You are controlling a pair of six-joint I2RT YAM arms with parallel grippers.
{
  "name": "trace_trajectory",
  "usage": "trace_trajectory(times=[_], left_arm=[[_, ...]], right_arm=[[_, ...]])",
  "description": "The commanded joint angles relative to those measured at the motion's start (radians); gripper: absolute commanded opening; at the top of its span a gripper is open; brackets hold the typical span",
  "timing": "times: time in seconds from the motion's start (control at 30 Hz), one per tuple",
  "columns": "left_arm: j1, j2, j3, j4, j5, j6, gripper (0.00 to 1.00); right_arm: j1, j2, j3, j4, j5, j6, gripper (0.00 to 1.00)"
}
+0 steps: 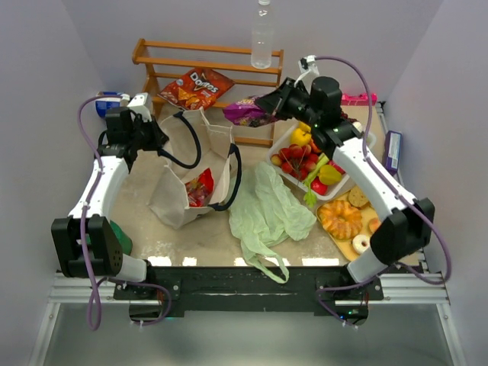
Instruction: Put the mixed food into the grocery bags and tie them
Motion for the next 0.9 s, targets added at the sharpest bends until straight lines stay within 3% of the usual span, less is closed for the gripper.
trace_trajectory(times=[0.0,0.37,0.57,0.63,0.67,0.77,0.87], left_arm=[[0.009,-0.036,-0.011,0.032,0.01,0.012,0.12],[0.01,-0.036,-0.016,0.034,0.014,0.012,0.11],[0.009,-0.039,-0.017,0.036,0.019,0.012,0.11],[0.009,-0.041,-0.019,0.039,0.022,0.009,0.11],[0.009,-0.041,-0.019,0.037,0.021,0.009,0.11],[0.009,-0.041,-0.019,0.039,0.019,0.011,0.11],[0.01,-0.039,-0.019,0.037,0.017,0.012,0.11]], right_arm=[[0.098,-0.171,0.017,0.111,0.024,-0.079,0.0],[0.351,-0.145,0.014,0.115,-0.001,-0.05,0.0],[0.393,-0.093,-0.06,0.144,-0.023,0.019,0.03],[0.393,-0.081,-0.06,0.114,0.004,0.011,0.33],[0.395,-0.081,-0.057,0.107,0.008,0.007,0.63],[0.389,-0.091,-0.028,0.068,0.043,-0.001,0.89],[0.379,-0.105,0.033,-0.027,0.153,-0.036,0.96]])
